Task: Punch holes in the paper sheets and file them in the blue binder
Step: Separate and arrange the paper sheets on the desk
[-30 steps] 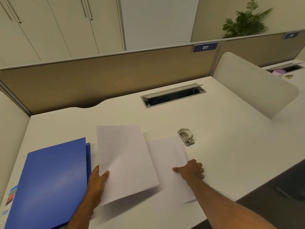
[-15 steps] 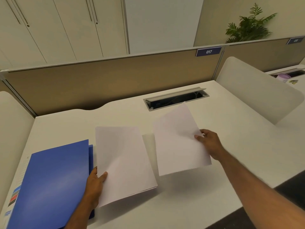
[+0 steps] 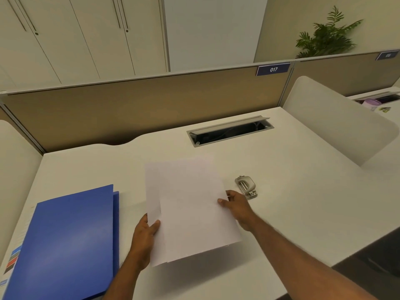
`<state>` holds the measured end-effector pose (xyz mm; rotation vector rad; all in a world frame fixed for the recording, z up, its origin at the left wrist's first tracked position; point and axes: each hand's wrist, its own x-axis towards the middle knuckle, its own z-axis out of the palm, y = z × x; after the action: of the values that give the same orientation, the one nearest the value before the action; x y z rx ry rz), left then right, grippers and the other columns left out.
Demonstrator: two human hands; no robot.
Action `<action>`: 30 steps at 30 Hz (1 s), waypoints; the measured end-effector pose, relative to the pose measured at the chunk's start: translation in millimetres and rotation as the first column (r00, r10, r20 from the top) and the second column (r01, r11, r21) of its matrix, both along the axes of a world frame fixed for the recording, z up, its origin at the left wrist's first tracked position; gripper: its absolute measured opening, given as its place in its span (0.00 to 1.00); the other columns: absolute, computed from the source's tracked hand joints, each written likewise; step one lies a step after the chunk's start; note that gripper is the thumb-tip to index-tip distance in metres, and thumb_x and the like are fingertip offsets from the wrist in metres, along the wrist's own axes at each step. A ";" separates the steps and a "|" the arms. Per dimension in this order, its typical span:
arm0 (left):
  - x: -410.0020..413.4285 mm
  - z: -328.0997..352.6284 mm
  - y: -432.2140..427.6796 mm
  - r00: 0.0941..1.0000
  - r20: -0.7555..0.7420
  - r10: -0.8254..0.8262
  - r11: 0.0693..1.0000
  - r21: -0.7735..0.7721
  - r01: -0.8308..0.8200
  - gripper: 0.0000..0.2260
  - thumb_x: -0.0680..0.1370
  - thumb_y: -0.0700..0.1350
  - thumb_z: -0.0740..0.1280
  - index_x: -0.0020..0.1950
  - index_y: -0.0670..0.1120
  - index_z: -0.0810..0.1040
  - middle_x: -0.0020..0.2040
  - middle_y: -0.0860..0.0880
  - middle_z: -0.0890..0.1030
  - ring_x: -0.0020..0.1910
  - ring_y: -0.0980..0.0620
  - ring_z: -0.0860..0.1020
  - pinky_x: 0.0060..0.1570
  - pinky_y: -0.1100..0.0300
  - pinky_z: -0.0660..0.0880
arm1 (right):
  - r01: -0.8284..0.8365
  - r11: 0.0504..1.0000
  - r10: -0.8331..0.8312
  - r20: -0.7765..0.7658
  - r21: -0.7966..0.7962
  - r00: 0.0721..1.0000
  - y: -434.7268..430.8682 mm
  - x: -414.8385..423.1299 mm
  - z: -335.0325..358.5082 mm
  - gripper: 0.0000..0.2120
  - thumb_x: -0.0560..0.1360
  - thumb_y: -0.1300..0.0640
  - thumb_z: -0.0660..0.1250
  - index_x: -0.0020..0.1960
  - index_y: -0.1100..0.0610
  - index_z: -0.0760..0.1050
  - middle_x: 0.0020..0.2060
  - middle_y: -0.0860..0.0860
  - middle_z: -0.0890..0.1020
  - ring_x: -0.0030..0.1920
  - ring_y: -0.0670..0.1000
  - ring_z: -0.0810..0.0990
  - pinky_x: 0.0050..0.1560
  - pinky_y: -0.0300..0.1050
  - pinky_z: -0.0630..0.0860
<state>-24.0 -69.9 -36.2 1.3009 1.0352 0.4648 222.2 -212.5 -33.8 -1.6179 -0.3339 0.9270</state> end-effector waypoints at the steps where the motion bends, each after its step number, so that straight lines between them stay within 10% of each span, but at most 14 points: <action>1: 1.7 0.4 -1.7 1.000 -0.001 -0.017 1.000 0.014 0.017 0.15 0.80 0.46 0.61 0.67 0.50 0.68 0.58 0.48 0.78 0.52 0.44 0.78 0.50 0.49 0.75 | -0.029 1.000 0.028 -0.008 -0.011 1.000 2.0 -3.1 -2.6 0.11 0.73 0.64 0.71 0.54 0.59 0.77 0.51 0.59 0.84 0.46 0.56 0.83 0.54 0.55 0.80; 10: 8.7 6.5 -15.0 0.998 0.019 0.057 0.997 0.048 -0.058 0.19 0.81 0.53 0.54 0.71 0.48 0.66 0.64 0.50 0.73 0.62 0.46 0.74 0.64 0.49 0.70 | -0.098 0.995 0.096 0.062 0.021 0.993 9.9 -9.1 -0.2 0.13 0.76 0.64 0.66 0.60 0.59 0.76 0.56 0.57 0.83 0.55 0.58 0.82 0.57 0.54 0.79; 19: 40.2 37.2 2.5 0.998 0.040 -0.054 0.931 0.362 0.036 0.13 0.81 0.40 0.59 0.63 0.52 0.65 0.55 0.53 0.74 0.52 0.57 0.75 0.56 0.58 0.73 | -0.001 0.984 -0.057 0.323 0.178 0.945 27.4 -12.4 27.4 0.11 0.75 0.61 0.67 0.53 0.47 0.74 0.52 0.50 0.82 0.54 0.51 0.81 0.59 0.53 0.77; 30: 56.1 22.8 -12.5 0.995 0.096 0.018 0.944 0.327 -0.049 0.16 0.80 0.42 0.60 0.67 0.52 0.63 0.59 0.56 0.73 0.55 0.58 0.74 0.59 0.59 0.71 | 0.062 0.978 -0.118 0.279 0.201 0.953 27.0 -17.6 18.1 0.14 0.72 0.59 0.66 0.55 0.46 0.76 0.52 0.48 0.83 0.53 0.50 0.82 0.59 0.54 0.78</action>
<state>32.1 -82.5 -13.4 1.5429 0.9296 0.7409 204.6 -185.5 -15.7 -1.5770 -0.5301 0.5685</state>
